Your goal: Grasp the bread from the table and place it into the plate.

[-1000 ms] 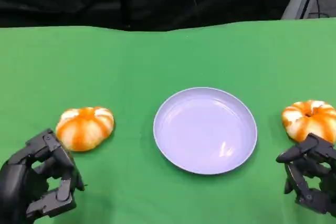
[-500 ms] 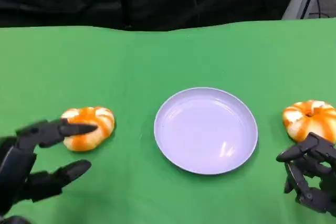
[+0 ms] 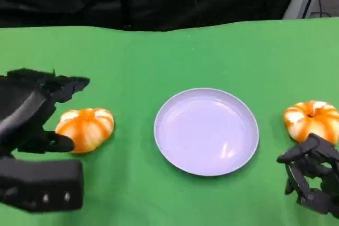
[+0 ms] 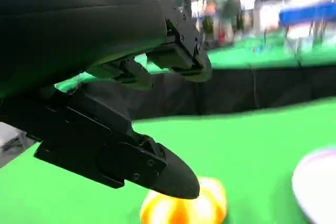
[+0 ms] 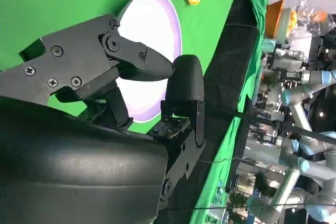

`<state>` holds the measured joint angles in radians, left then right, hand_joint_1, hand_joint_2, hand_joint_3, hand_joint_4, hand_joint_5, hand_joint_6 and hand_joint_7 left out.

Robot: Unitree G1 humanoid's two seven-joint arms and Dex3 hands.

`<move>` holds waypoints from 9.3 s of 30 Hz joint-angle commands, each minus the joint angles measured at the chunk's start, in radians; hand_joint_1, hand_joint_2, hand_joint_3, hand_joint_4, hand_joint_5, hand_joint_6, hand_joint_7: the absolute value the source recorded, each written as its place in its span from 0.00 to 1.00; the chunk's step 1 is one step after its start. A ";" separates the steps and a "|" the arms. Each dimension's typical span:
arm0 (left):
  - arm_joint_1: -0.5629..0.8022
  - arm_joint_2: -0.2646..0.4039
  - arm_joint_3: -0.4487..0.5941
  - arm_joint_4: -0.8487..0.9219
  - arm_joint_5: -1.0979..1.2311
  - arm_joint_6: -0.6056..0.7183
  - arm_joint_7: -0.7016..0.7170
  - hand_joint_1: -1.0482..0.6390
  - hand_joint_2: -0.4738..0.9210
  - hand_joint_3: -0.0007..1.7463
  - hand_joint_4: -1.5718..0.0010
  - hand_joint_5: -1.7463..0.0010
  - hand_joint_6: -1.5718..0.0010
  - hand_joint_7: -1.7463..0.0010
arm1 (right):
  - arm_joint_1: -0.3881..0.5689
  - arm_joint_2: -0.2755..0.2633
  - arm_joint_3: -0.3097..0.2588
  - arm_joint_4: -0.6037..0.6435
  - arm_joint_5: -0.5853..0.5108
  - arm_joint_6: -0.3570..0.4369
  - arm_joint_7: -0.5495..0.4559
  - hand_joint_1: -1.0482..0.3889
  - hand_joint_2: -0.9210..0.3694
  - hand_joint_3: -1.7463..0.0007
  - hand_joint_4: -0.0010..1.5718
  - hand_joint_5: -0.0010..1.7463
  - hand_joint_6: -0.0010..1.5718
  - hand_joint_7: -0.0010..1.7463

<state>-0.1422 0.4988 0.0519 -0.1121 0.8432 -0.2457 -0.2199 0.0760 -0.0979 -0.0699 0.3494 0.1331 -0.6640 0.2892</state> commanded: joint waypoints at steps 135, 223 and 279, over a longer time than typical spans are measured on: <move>-0.253 -0.122 -0.337 0.653 -0.238 -0.008 0.534 0.60 0.91 0.33 0.55 0.00 0.66 0.00 | 0.057 0.009 0.010 -0.121 -0.022 0.051 -0.027 0.63 0.10 0.57 0.51 0.96 0.49 0.79; -0.305 -0.271 -0.526 0.333 -0.130 0.031 0.234 0.04 1.00 0.27 0.93 0.98 0.81 0.98 | 0.058 0.070 0.031 -0.140 -0.051 0.028 -0.114 0.62 0.08 0.60 0.53 0.93 0.51 0.80; 0.348 -0.389 0.085 0.067 -1.390 0.175 -0.293 0.61 0.67 0.87 0.38 0.00 0.47 0.00 | 0.148 0.066 -0.009 -0.260 0.065 0.127 -0.080 0.61 0.11 0.58 0.56 0.95 0.50 0.81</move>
<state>0.1952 0.1010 0.1253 -0.0228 -0.5489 -0.0855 -0.5131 0.1909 -0.0308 -0.0649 0.1315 0.1800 -0.5448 0.2147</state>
